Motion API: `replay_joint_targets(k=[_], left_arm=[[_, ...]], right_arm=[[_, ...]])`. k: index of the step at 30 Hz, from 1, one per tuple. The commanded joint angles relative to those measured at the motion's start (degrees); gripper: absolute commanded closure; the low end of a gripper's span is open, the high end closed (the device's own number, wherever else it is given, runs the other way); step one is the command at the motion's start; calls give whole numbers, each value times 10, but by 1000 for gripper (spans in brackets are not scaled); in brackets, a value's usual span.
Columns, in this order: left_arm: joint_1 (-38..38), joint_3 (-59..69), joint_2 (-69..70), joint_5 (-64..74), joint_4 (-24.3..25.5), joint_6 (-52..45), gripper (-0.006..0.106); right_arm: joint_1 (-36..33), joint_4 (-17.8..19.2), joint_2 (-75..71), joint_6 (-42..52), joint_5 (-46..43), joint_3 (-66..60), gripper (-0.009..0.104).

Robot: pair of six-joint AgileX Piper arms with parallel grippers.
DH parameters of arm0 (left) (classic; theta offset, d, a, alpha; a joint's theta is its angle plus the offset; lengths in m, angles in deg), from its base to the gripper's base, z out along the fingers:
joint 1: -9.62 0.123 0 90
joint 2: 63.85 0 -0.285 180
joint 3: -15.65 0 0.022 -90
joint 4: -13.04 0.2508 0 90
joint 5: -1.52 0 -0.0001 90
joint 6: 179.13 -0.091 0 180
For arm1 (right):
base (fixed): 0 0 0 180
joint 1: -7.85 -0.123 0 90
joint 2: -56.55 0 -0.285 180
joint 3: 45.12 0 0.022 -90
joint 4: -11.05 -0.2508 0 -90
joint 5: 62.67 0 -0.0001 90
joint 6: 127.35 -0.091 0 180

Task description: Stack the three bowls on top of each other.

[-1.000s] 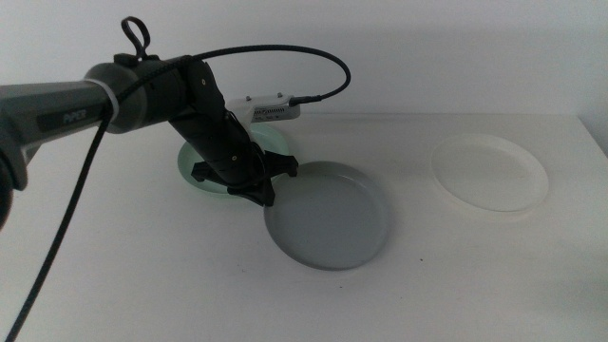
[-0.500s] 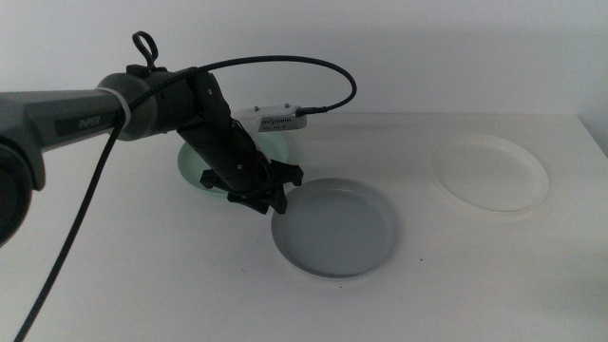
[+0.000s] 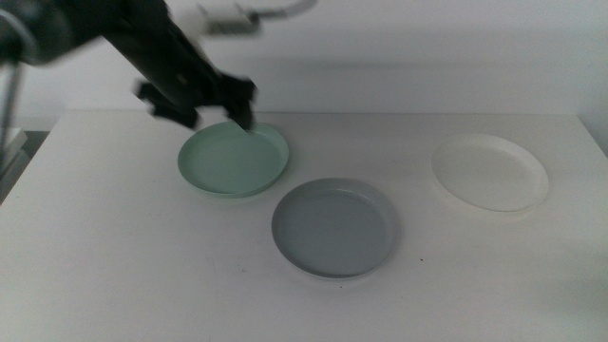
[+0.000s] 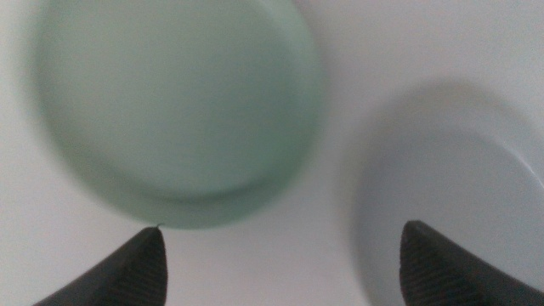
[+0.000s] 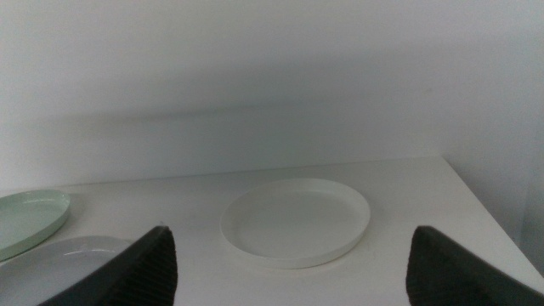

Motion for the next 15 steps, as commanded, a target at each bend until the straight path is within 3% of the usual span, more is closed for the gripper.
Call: replay_joint_targets(k=[1, 4, 15], left_arm=[[17, -7, 29, 6, 63, 54, 7], [43, -11, 35, 4, 105, 96, 7], [99, -110, -102, -8, 96, 57, 7]], right_arm=[[3, 2, -3, 2, -5, -2, 17], [3, 2, -3, 2, -5, -2, 17], [3, 2, -3, 2, -5, -2, 17]])
